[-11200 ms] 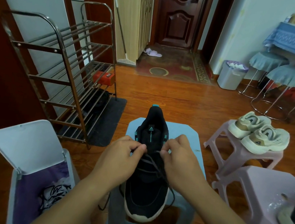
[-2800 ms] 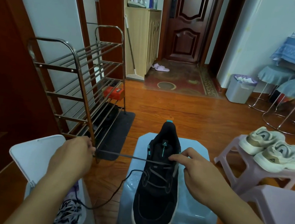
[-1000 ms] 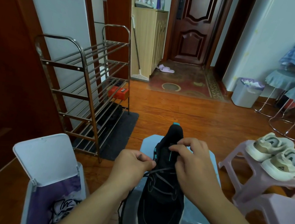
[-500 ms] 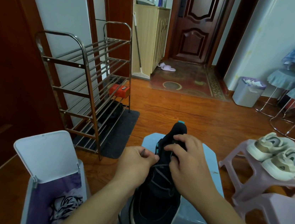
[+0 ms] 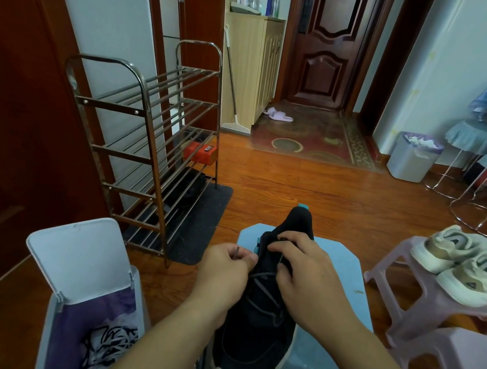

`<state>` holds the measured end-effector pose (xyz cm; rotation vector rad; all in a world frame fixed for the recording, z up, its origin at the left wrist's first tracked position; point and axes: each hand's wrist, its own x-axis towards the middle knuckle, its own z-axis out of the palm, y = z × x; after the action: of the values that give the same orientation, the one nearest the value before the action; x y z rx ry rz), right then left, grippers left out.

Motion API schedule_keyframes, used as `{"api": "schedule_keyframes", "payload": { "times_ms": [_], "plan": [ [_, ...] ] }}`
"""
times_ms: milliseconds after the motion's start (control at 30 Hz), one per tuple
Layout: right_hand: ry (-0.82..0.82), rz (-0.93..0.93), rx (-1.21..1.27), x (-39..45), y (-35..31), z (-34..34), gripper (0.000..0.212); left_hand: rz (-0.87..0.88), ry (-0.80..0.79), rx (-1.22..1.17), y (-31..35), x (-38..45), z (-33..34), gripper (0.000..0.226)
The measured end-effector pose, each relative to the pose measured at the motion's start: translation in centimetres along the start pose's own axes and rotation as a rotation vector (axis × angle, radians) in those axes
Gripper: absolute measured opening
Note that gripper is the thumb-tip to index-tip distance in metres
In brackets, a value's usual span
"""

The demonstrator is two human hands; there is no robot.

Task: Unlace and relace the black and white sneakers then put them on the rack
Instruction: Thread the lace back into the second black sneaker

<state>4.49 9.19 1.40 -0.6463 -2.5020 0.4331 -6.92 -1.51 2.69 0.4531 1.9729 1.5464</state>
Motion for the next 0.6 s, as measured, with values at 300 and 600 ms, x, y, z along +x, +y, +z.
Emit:
{"api": "schedule_keyframes", "payload": {
  "times_ms": [300, 600],
  "plan": [
    [0.025, -0.024, 0.032, -0.1, 0.2, 0.2, 0.034, 0.243, 0.064, 0.069, -0.5, 1.0, 0.7, 0.011],
    [-0.115, -0.273, -0.041, 4.8, 1.1, -0.5, 0.024, 0.372, 0.047, 0.147, -0.7, 1.5, 0.2, 0.014]
  ]
}}
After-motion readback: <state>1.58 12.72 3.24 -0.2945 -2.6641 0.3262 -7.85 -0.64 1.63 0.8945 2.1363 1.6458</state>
